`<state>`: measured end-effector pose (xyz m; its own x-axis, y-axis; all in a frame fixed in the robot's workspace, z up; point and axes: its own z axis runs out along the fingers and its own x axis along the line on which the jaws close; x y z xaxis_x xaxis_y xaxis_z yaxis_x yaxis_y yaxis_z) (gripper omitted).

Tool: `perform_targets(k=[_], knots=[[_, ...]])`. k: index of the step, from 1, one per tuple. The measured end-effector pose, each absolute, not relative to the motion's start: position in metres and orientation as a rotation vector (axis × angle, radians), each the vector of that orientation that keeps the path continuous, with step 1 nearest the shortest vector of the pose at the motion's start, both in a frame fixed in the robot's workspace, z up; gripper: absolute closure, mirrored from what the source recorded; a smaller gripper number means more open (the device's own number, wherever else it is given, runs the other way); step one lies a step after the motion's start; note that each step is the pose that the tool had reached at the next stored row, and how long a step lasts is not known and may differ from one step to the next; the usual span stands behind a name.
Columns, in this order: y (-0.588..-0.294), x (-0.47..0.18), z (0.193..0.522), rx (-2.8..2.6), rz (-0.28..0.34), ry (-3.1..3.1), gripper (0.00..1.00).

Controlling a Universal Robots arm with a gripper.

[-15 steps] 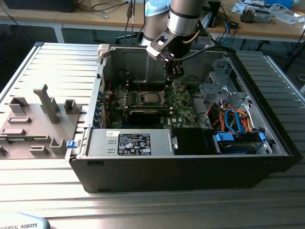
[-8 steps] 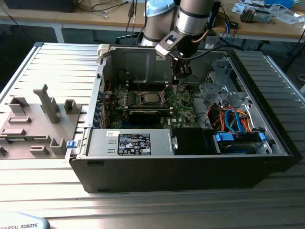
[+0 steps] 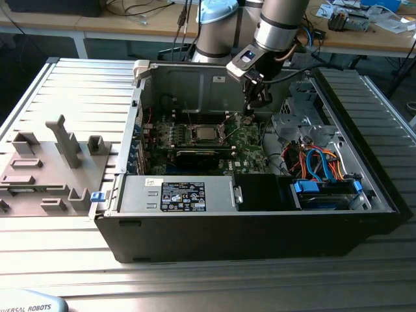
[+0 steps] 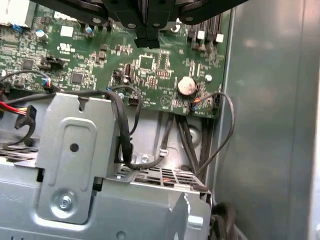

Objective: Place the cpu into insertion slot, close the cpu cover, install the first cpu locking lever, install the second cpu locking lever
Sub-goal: 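Close the cpu cover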

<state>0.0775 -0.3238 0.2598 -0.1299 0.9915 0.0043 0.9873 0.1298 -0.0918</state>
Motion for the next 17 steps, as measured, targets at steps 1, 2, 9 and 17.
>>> perform_targets(k=[1, 2, 9, 17], knots=[[-0.324, 0.079, 0.256, -2.045, 0.103, -2.295, 0.89], [-0.323, 0.079, 0.254, -2.054, 0.103, -2.286, 0.89], [-0.323, 0.078, 0.242, -2.129, 0.100, -2.213, 0.89], [-0.323, 0.071, 0.242, -2.128, 0.098, -2.212, 0.89]])
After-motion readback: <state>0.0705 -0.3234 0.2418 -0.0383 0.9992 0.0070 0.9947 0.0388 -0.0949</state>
